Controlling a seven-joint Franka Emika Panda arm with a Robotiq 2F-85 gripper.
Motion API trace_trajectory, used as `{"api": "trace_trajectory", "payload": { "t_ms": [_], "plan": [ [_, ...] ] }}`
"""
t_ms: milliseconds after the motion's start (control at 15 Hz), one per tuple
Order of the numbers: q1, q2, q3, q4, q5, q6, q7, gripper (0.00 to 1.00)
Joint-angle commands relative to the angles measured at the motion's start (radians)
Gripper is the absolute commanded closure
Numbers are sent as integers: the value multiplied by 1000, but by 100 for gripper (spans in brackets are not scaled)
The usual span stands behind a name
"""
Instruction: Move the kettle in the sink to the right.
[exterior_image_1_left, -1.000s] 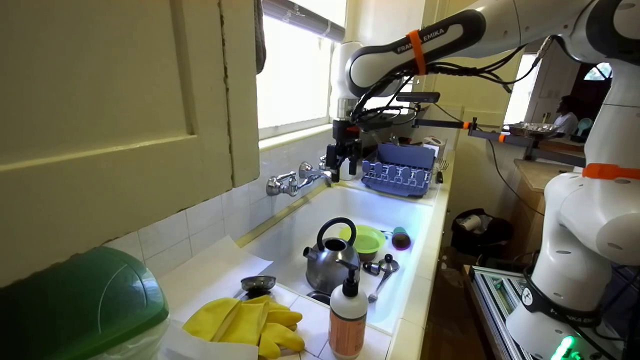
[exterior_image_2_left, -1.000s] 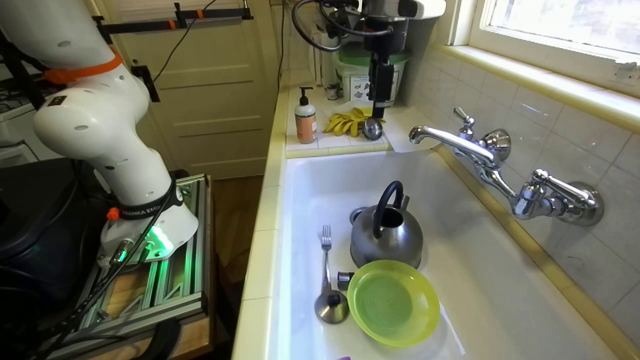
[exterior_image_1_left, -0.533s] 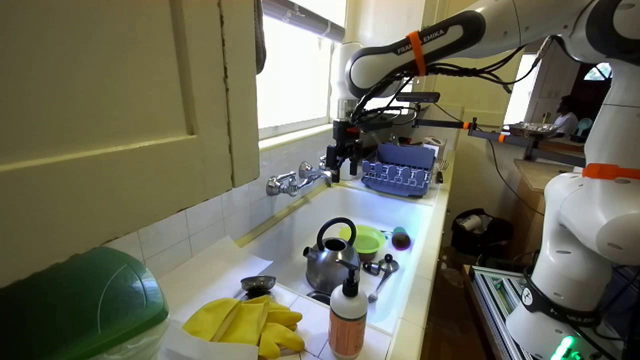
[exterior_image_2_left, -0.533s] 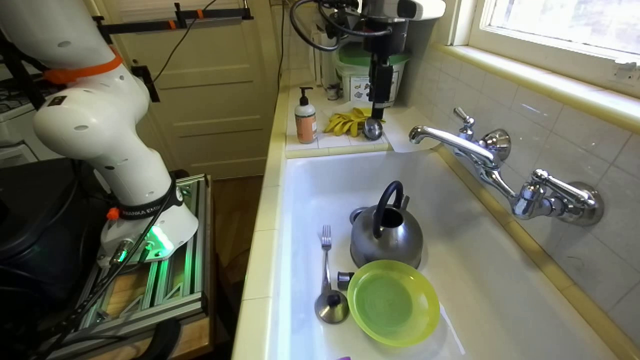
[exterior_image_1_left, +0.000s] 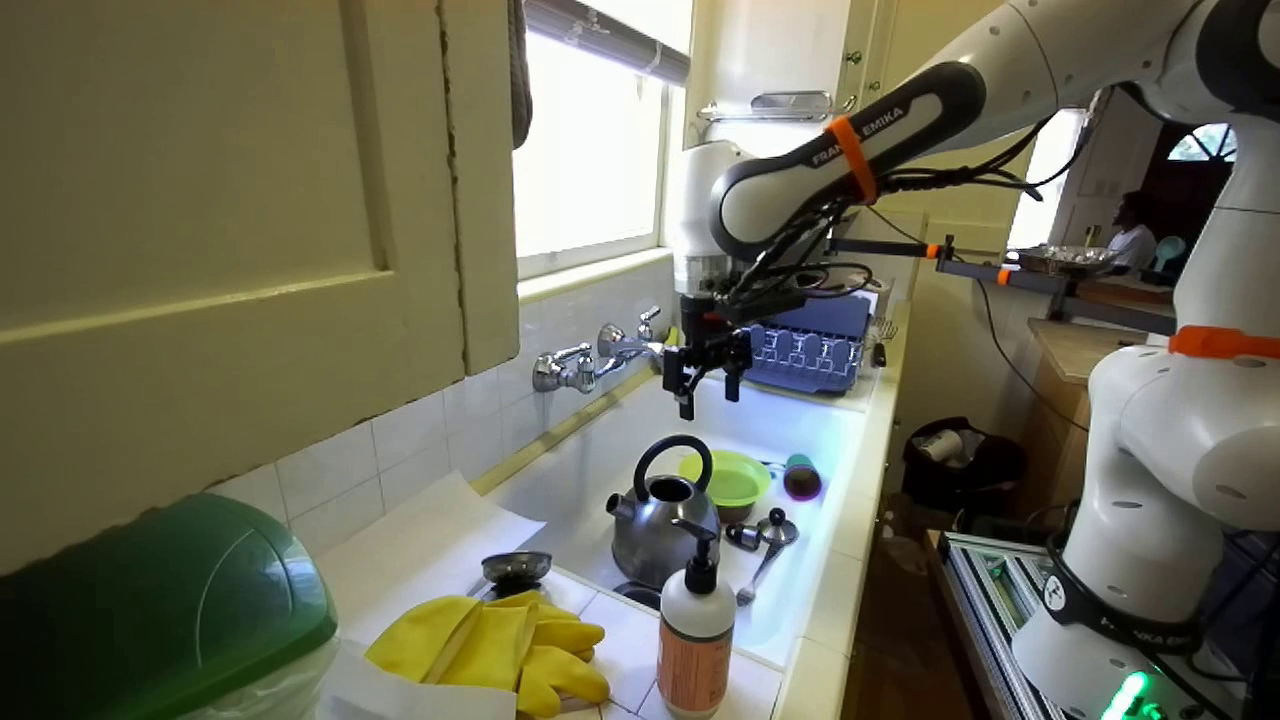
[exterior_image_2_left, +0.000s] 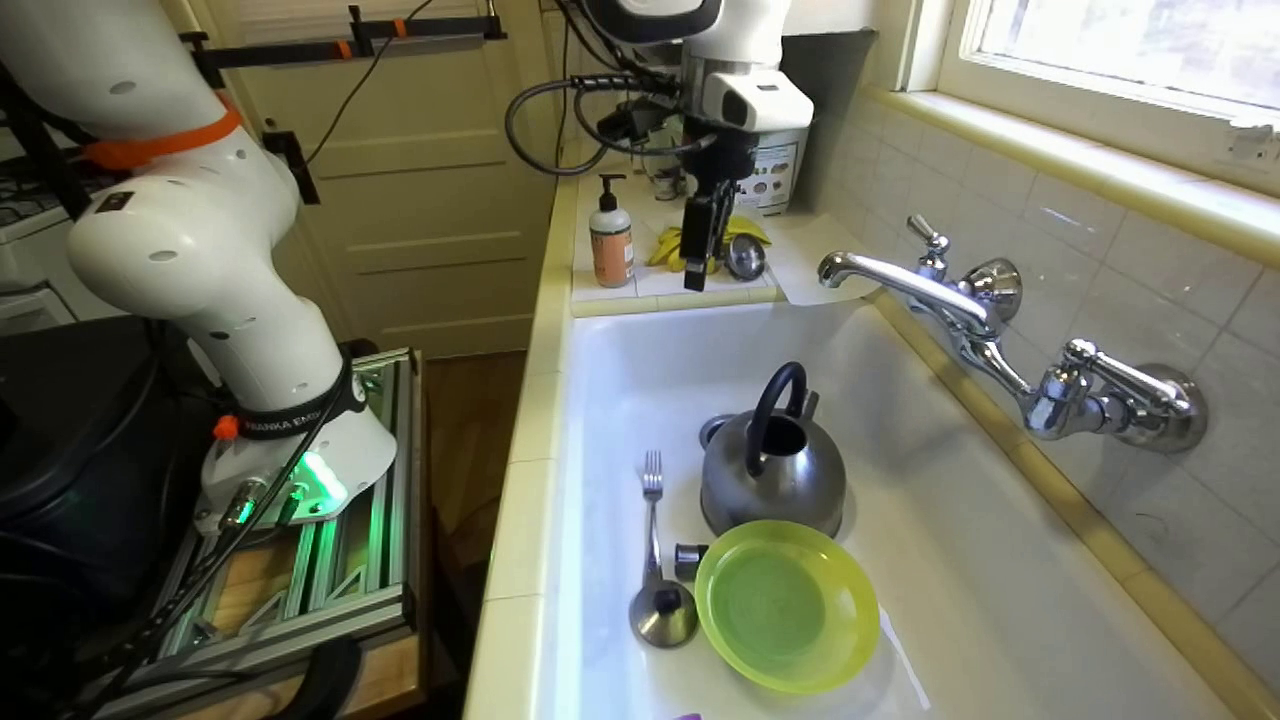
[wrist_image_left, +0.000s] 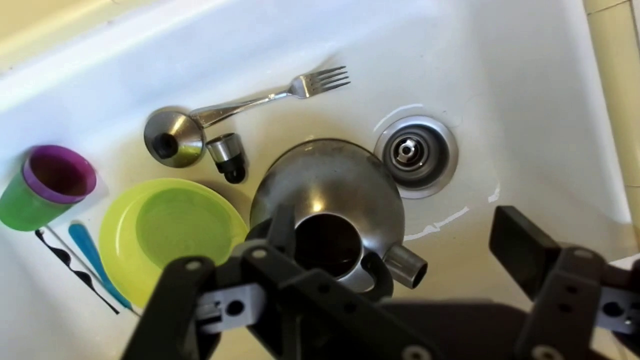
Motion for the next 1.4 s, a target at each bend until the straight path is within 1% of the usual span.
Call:
{"api": "trace_trajectory", "payload": {
  "t_ms": [0,67,133,200,267,333,533,600,667,733,867,933,1000,1067,1333],
  "plan": [
    [-3,-32,24,-139,-77,176,183,25],
    [-4,-28,28,-156,-90,207,218,28],
    [-6,-12,31,-171,-108,250,257,34],
    [-6,-8,33,-186,-122,276,292,44],
    [-8,4,35,-201,-148,321,332,51],
    [-9,12,36,-209,-171,340,363,58],
    [-19,8,28,-225,-276,413,460,82],
    [-22,10,26,-223,-303,433,475,89],
    [-22,30,23,-213,-325,459,444,96],
    [-12,19,24,-205,-270,407,422,79],
    [-15,20,22,-205,-292,427,422,93],
    [-16,21,22,-205,-295,428,422,96],
    [-16,21,22,-204,-296,428,422,96],
    [-16,21,22,-204,-296,428,422,99],
    [-25,96,16,-160,-318,475,484,100]
  ]
}}
